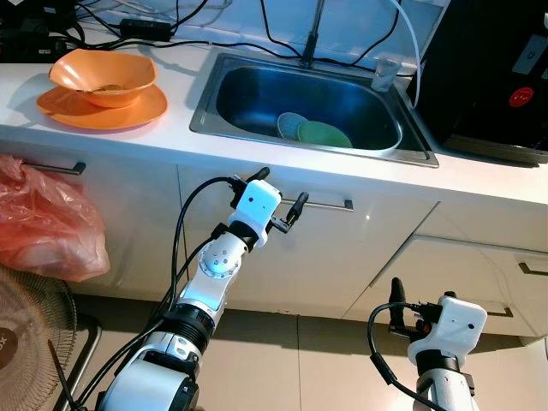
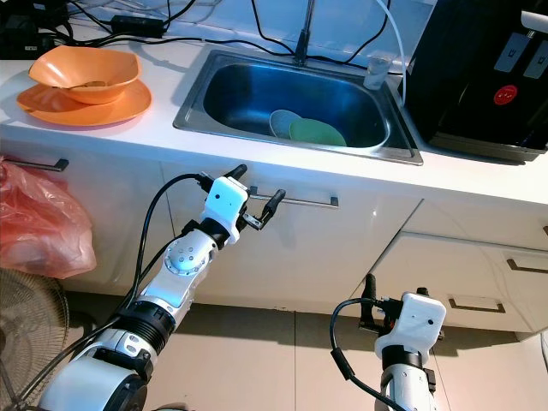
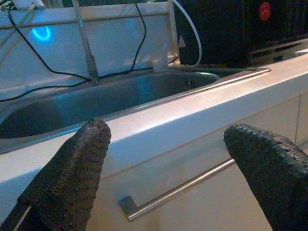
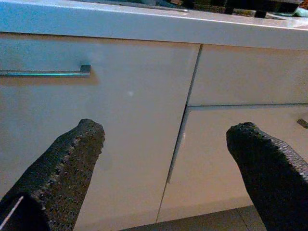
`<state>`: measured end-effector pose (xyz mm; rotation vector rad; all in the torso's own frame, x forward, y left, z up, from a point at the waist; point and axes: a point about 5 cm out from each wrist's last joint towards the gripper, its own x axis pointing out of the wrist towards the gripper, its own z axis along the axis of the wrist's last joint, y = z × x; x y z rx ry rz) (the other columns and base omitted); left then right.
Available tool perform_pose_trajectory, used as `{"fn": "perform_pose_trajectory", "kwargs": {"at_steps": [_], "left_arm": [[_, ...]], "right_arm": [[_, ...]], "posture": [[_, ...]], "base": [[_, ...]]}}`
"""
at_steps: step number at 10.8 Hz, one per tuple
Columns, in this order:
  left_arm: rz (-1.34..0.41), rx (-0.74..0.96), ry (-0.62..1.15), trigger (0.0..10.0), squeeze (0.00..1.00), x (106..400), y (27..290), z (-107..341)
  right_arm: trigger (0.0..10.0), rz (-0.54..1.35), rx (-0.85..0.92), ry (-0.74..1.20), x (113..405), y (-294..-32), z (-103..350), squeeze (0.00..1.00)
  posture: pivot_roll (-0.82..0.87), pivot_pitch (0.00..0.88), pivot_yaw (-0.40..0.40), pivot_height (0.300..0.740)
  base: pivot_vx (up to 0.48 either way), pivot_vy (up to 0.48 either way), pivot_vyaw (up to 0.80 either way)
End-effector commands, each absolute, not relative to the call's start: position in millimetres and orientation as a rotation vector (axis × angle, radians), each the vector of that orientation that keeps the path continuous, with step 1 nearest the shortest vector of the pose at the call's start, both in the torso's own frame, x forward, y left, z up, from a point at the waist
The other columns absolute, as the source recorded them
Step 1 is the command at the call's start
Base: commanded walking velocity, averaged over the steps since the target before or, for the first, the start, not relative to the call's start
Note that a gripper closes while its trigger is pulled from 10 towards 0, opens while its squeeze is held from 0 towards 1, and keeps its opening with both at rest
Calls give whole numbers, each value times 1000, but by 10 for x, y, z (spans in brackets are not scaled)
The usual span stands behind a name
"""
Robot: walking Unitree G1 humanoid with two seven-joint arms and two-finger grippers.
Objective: Kitchen organization
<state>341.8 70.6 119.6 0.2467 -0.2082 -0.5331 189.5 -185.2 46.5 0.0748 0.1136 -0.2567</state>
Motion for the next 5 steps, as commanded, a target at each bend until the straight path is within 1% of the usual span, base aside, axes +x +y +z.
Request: {"fn": "perform_pose_trajectory", "kwargs": {"at_steps": [1, 3, 5], "left_arm": [[-559, 252, -220, 10000, 0, 3414, 627, 1236], [-522, 217, -250, 10000, 0, 3465, 617, 1361], [-448, 188, -298, 10000, 0, 3543, 618, 1548]], "right_arm": [[10000, -273, 76, 98, 1901, -1875, 502, 0], [10000, -271, 82, 78, 1917, -1866, 561, 0], [10000, -254, 90, 2, 2006, -1835, 795, 0]], "posture": [[97, 0, -125, 740], [101, 0, -128, 740], [100, 0, -131, 740]], "base": [[0, 0, 0], [0, 0, 0], [0, 0, 0]]}}
